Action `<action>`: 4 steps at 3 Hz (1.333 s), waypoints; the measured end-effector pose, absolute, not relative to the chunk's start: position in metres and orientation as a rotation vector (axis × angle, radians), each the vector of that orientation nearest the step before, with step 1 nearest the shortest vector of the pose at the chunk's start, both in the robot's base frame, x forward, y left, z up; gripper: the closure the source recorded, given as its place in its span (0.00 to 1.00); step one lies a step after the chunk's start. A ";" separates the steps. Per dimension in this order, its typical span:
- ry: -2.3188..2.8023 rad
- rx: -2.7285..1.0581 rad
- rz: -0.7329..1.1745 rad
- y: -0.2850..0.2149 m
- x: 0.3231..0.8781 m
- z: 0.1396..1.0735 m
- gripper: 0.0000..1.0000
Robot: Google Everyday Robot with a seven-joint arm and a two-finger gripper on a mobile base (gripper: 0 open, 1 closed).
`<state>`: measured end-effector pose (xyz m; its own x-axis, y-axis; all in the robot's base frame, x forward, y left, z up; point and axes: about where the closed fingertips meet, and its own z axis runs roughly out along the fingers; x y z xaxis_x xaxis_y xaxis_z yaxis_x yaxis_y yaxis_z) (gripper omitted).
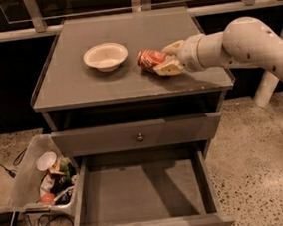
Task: Pick coke can from middle drawer and place on counter
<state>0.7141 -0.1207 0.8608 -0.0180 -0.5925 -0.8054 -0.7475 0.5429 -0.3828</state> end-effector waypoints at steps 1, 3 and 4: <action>1.709 -1.131 0.177 -0.122 0.715 0.859 1.00; 1.709 -1.131 0.177 -0.122 0.715 0.859 0.59; 1.709 -1.131 0.177 -0.122 0.715 0.859 0.36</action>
Offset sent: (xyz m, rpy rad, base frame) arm 0.0009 -0.0015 -0.0015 -0.0018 0.0037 -0.0048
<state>0.7150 -0.1220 0.8592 -0.0238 -0.5938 -0.8042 -0.7464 0.5458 -0.3809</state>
